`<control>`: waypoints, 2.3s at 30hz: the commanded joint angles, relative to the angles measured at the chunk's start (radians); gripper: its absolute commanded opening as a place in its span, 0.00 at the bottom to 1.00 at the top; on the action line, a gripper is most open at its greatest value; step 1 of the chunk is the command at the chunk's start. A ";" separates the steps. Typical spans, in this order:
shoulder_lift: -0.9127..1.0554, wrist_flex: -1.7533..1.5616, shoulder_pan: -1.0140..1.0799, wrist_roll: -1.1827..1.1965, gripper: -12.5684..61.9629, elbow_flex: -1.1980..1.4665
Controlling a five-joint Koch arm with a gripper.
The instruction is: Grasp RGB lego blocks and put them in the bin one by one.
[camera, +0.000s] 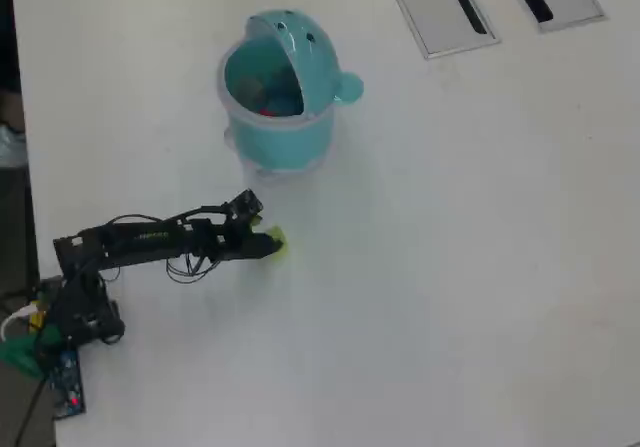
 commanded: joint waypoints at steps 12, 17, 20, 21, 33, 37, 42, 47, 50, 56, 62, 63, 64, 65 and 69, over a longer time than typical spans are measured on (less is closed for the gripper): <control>-0.061 0.031 0.015 -0.002 0.60 -0.109; -0.101 0.035 0.012 -0.002 0.60 -0.109; -0.129 0.031 0.009 0.000 0.60 -0.120; -0.143 0.028 0.009 0.000 0.60 -0.126; -0.216 0.032 -0.006 0.071 0.46 -0.184; -0.210 0.032 -0.018 0.075 0.43 -0.178; -0.178 0.031 -0.052 0.091 0.43 -0.173; -0.126 0.031 -0.084 0.160 0.37 -0.169; -0.092 0.028 -0.101 0.178 0.37 -0.170; -0.009 0.028 -0.127 0.242 0.37 -0.181; 0.077 -0.011 -0.184 0.324 0.37 -0.183; 0.087 -0.017 -0.195 0.325 0.37 -0.183; 0.094 -0.029 -0.206 0.334 0.37 -0.184; 0.100 -0.054 -0.215 0.354 0.37 -0.186; 0.138 -0.104 -0.249 0.385 0.37 -0.178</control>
